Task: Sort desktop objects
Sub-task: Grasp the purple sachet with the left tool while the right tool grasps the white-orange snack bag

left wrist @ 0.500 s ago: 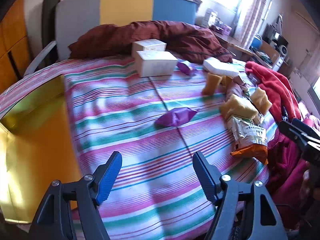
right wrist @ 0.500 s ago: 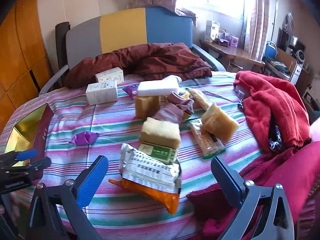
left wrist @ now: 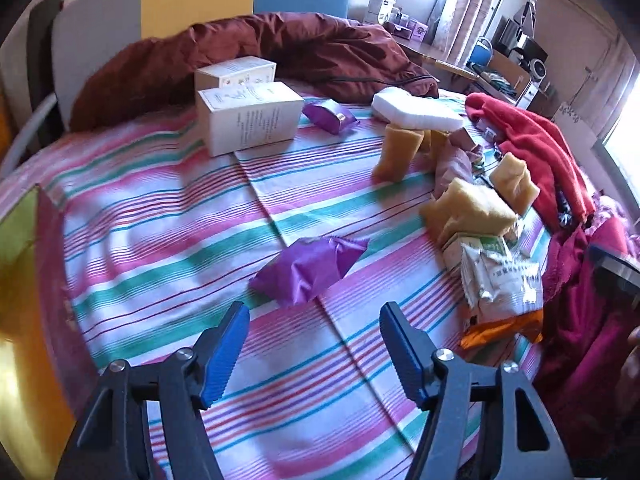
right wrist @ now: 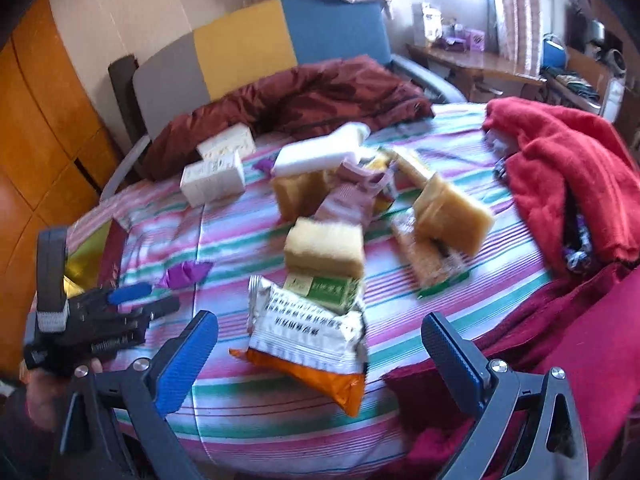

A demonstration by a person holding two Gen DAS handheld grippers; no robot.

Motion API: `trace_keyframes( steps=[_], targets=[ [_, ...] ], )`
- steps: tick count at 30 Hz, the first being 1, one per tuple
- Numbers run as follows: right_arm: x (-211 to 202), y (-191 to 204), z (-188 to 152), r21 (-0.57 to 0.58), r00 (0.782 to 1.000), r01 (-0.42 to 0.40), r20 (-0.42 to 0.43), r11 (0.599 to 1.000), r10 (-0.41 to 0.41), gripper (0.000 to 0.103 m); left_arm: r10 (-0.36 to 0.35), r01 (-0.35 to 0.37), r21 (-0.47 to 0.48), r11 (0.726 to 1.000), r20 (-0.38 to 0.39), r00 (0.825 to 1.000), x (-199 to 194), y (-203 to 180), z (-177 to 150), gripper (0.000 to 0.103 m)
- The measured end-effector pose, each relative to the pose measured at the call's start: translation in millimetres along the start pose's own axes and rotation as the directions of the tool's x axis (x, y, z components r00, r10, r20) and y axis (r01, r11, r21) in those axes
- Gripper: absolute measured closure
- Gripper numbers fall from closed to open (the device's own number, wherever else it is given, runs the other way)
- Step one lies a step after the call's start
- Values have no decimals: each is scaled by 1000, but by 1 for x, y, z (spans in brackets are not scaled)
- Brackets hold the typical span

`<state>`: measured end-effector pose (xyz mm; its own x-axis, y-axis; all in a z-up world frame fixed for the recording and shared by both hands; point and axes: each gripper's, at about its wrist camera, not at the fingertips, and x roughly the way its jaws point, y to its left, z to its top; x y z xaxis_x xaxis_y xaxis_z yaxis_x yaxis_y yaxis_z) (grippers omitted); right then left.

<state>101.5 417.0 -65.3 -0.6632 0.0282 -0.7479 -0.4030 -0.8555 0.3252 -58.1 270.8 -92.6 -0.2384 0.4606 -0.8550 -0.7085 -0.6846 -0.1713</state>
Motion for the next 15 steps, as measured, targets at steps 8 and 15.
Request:
trace_keyframes(
  steps=[8,15],
  targets=[
    [55,11,-8,-18,993,42,-111,999,-43,0,21,-20,63,998,-16,1000,20,-7,13,35],
    [82,15,-12,-29,986,48,-161,998,-52,1,50,-46,98,994,-42,998,41,-3,19,39]
  ],
)
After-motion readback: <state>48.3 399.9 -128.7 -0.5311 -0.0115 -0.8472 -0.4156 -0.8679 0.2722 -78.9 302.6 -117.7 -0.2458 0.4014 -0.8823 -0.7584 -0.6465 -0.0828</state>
